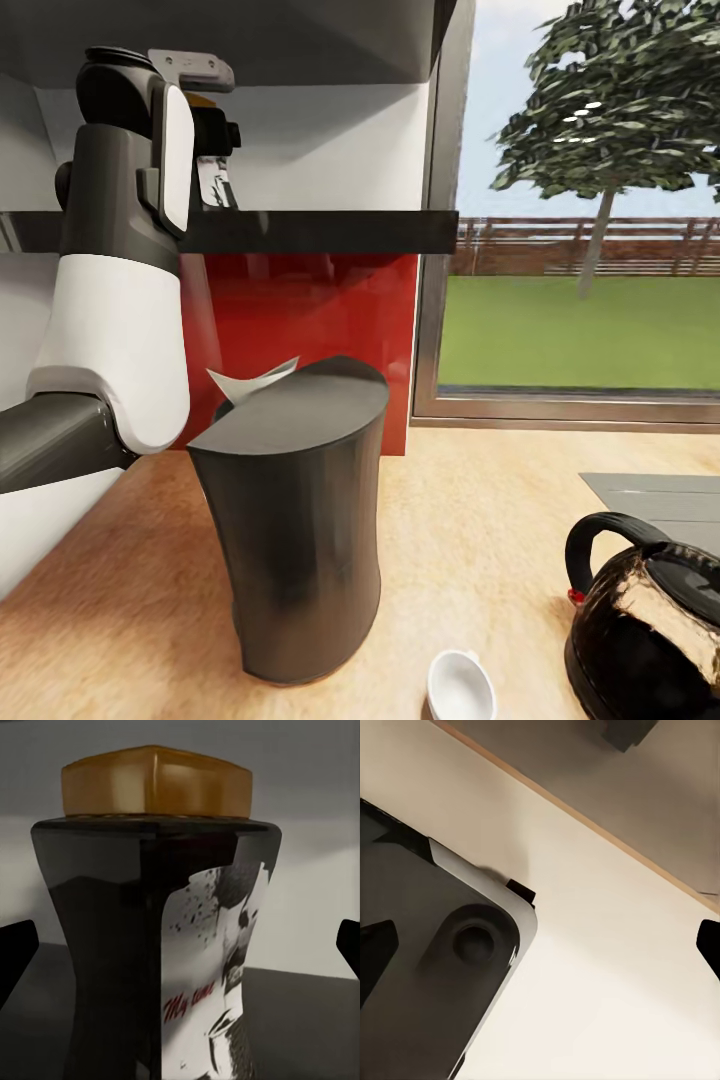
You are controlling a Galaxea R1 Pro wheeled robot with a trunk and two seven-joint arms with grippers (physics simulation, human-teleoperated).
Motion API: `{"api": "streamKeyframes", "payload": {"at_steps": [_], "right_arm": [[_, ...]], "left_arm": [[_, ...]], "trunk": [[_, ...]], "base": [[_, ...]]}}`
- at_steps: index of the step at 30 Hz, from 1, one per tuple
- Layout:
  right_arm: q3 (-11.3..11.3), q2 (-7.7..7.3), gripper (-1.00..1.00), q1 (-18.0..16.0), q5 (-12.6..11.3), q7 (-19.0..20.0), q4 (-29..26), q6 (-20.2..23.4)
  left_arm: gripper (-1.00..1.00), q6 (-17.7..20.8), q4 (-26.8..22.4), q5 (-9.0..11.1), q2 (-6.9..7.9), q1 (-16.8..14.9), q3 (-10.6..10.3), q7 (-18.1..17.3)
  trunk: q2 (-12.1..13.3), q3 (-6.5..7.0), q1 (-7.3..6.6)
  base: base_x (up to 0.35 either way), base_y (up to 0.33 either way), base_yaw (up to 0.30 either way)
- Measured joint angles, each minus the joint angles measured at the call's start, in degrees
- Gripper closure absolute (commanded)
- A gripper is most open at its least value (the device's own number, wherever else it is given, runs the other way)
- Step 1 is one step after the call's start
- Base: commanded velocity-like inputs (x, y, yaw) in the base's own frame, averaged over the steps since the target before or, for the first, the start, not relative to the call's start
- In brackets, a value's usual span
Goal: Set up a coffee station on the kitchen countertop: keep the coffee maker on the countertop, move the bottle of coffee from the kitchen shelf to the counter next to the coffee maker, place a paper coffee filter on top of the coffee maker, put the saucer next to the coffee maker with the coffee cup on the saucer, and place the electric kettle next to the coffee maker.
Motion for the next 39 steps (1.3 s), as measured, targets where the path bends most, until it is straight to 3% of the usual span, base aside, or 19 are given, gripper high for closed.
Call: {"api": "streamKeyframes", "payload": {"at_steps": [39], "right_arm": [[0.0,0.0,-1.0,0.0,0.0,-0.03,0.0,0.0]], "left_arm": [[-1.0,0.01,2.37,-0.18,0.45,0.0,0.07,0.0]], "trunk": [[0.0,0.0,0.0]], "base": [[0.019,0.008,0.0]]}}
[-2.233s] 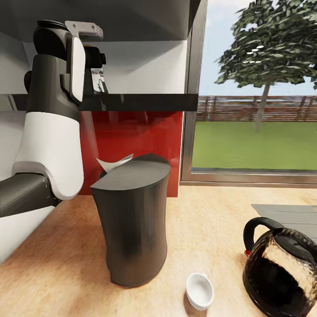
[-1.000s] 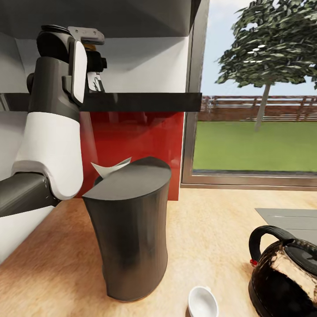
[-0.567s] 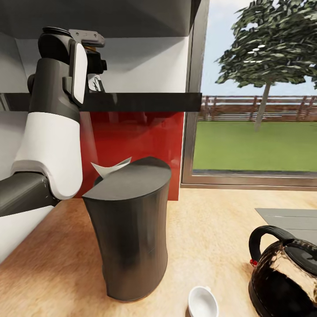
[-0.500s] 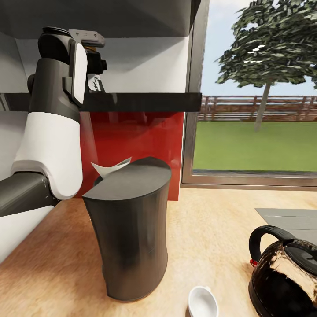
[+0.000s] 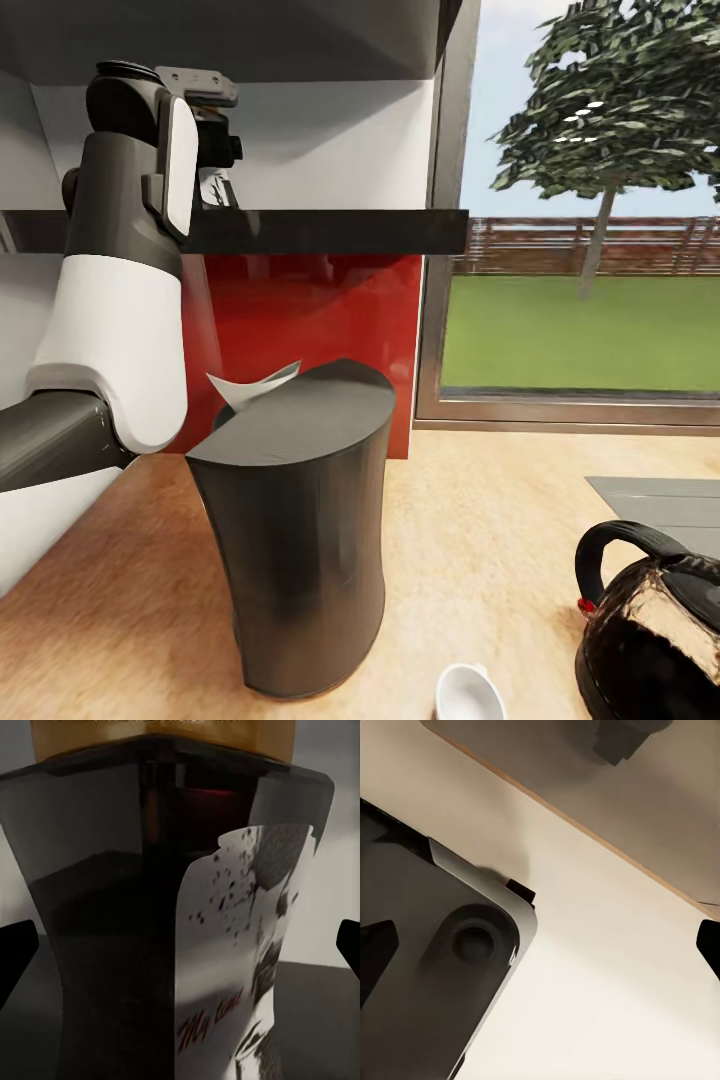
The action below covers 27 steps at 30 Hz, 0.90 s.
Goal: Set up a coffee station on the kitchen countertop: keep the coffee maker on the countertop, move the bottle of coffee from the kitchen shelf to the counter next to the coffee maker, place a paper coffee filter on top of the coffee maker, put the saucer next to the coffee maker with the coffee cup on the saucer, and place the electric kettle next to the coffee maker.
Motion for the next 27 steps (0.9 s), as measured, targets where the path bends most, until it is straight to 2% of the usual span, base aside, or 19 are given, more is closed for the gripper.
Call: {"api": "streamKeyframes", "payload": {"at_steps": [26,27], "right_arm": [[0.0,0.0,-1.0,0.0,0.0,-0.01,0.0,-0.03],[0.0,0.0,-1.0,0.0,0.0,0.0,0.0,-0.02]], "left_arm": [[-1.0,0.01,0.11,-0.1,0.0,0.0,0.01,0.07],[1.0,0.01,0.1,-0.11,0.0,0.0,0.01,0.07]], "trunk": [[0.0,0.0,0.0],[0.0,0.0,0.0]], "base": [[0.024,0.0,0.0],[0.0,0.0,0.0]]}}
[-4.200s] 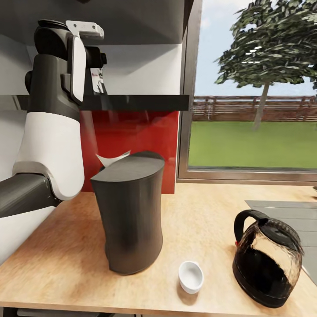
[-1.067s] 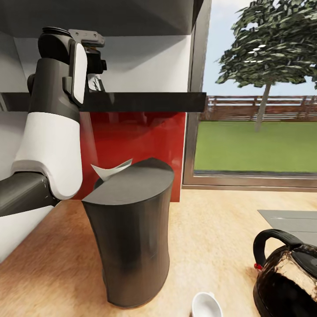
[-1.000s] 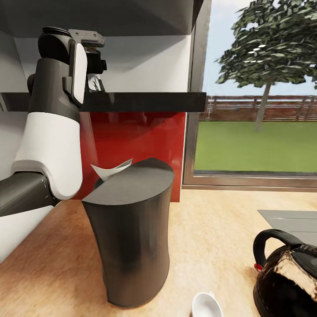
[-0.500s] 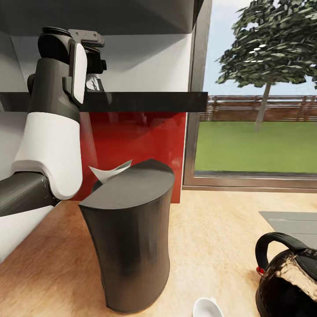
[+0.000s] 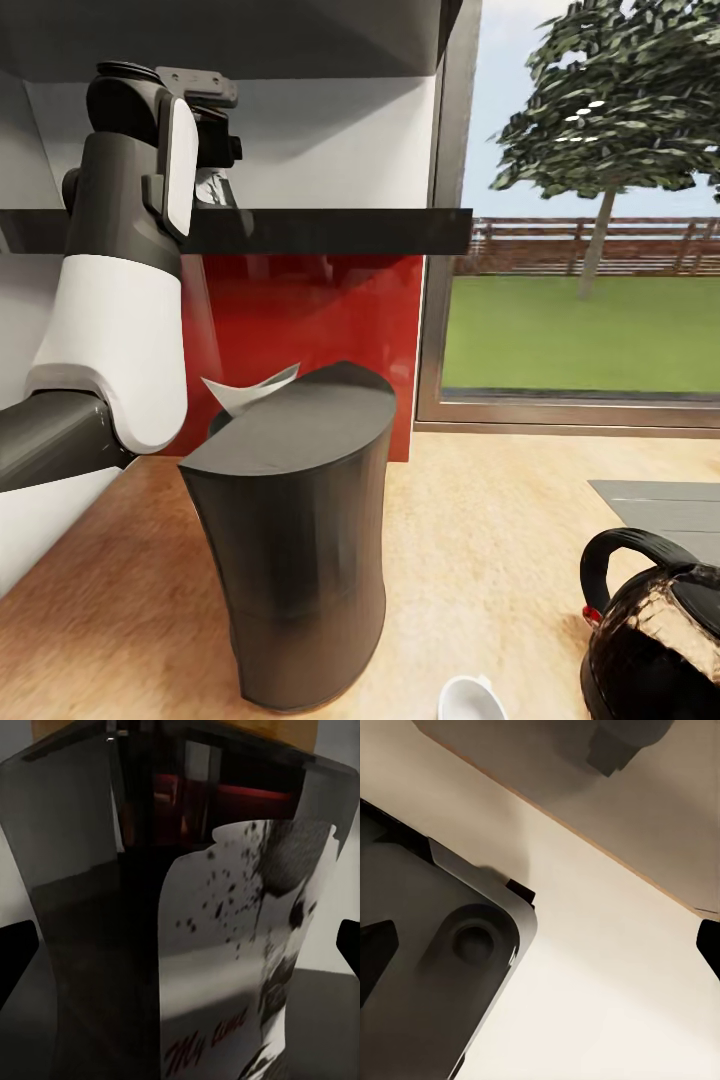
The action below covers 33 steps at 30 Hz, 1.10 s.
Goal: Set up a coffee station on the kitchen countertop: keep the coffee maker on the countertop, move the bottle of coffee from the kitchen shelf to the counter next to the coffee maker, place a paper coffee filter on top of the coffee maker, put the saucer next to the coffee maker with the coffee cup on the saucer, and place the electric kettle next to the coffee maker.
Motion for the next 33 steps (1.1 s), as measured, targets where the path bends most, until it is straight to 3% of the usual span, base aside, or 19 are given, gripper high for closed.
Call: {"api": "streamKeyframes", "payload": {"at_steps": [21,33], "right_arm": [[0.0,0.0,-1.0,0.0,0.0,0.0,0.0,-0.01],[0.02,0.0,-1.0,0.0,0.0,-0.04,0.0,-0.04]], "left_arm": [[1.0,-0.01,-0.33,0.01,0.0,0.0,0.01,0.06],[1.0,0.04,-5.11,-0.05,-0.01,0.0,-0.06,-0.01]], "trunk": [[0.0,0.0,0.0],[-0.01,0.0,0.0]], "base": [[0.0,0.0,0.0],[0.0,0.0,0.0]]}}
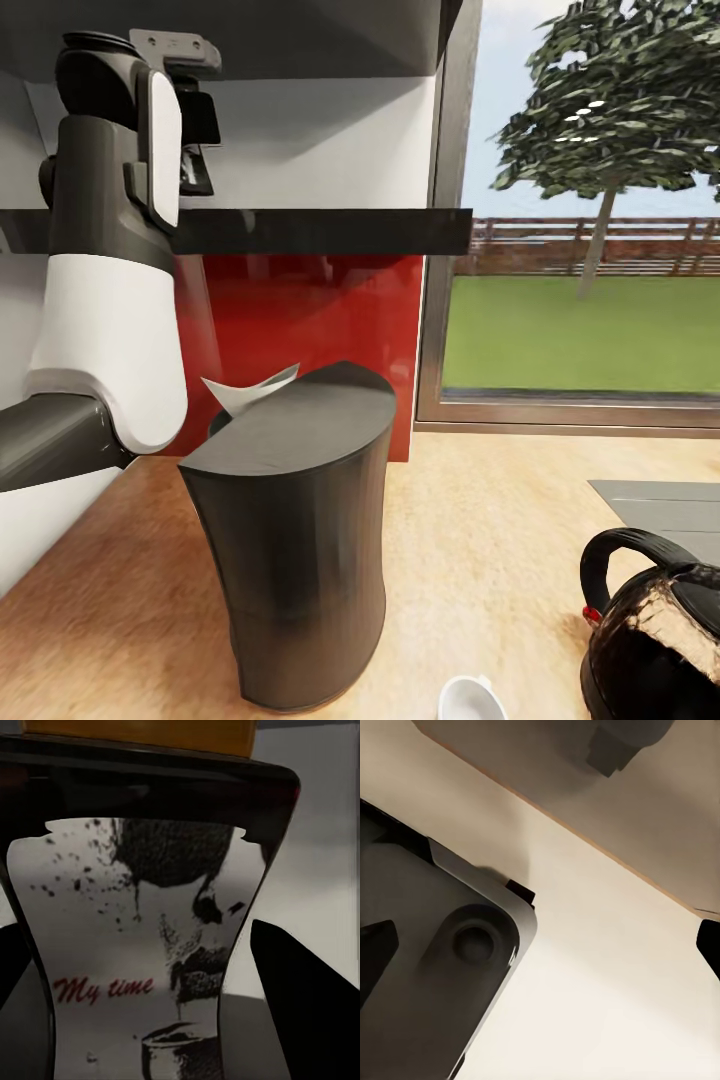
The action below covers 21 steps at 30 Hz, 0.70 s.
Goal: Set up a coffee station on the kitchen countertop: keep the coffee maker on the countertop, move the bottle of coffee from the kitchen shelf to the counter next to the coffee maker, place a paper coffee filter on top of the coffee maker, put the saucer next to the coffee maker with the coffee cup on the saucer, and place the electric kettle next to the coffee maker.
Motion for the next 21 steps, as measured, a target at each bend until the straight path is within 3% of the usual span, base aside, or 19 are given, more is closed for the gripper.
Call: {"api": "streamKeyframes", "payload": {"at_steps": [6,21], "right_arm": [[-0.02,0.0,-1.0,0.0,0.0,0.02,0.0,0.0],[-0.03,0.0,-1.0,0.0,0.0,0.0,0.0,-0.02]], "left_arm": [[1.0,0.03,-0.46,0.04,0.0,0.0,0.0,0.0],[1.0,0.03,-0.41,0.23,-0.04,0.01,0.0,0.01]], "trunk": [[0.01,0.0,0.03],[0.01,-0.01,0.04]], "base": [[-0.115,0.0,0.0],[-0.324,0.0,0.0]]}}
